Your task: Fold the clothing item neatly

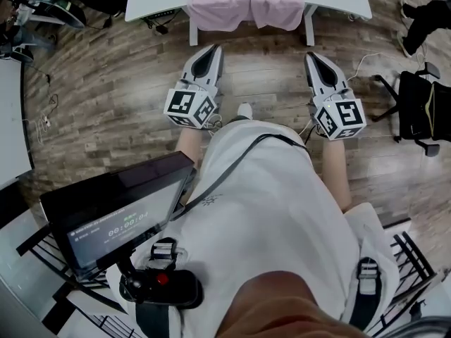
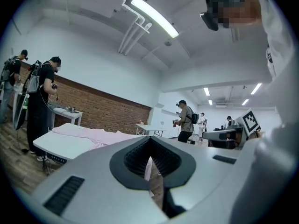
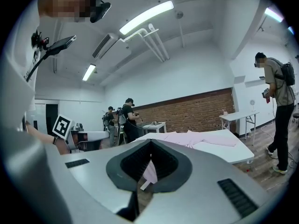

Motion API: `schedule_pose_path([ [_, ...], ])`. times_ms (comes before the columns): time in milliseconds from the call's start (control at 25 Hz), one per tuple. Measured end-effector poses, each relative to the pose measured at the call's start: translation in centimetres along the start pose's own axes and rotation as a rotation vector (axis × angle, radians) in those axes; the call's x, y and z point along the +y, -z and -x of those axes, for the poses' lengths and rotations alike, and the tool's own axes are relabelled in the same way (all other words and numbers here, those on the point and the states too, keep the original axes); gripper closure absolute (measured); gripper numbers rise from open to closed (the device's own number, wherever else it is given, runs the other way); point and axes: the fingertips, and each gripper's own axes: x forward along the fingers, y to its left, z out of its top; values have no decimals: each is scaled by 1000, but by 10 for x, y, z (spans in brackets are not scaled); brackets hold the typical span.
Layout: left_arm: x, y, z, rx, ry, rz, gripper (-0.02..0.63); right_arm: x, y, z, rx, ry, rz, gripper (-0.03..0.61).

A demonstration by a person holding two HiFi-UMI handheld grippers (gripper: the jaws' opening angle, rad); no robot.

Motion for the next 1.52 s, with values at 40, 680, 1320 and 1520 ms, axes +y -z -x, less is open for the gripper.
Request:
schedule_pose_path([
  [40,1,0,-1,0,7,-3,621,0,0,-1,-3,5,2,577],
  [680,66,-12,-16,5,34,1,621,19,-8,-63,13,41,10,577],
  [1320,110,8,-29,36,40,30,621,18,7,-103,40,67,-7,577],
  [1520,114,6,-37,42,21,35,621,4,5,-111,49,64,-12,577],
])
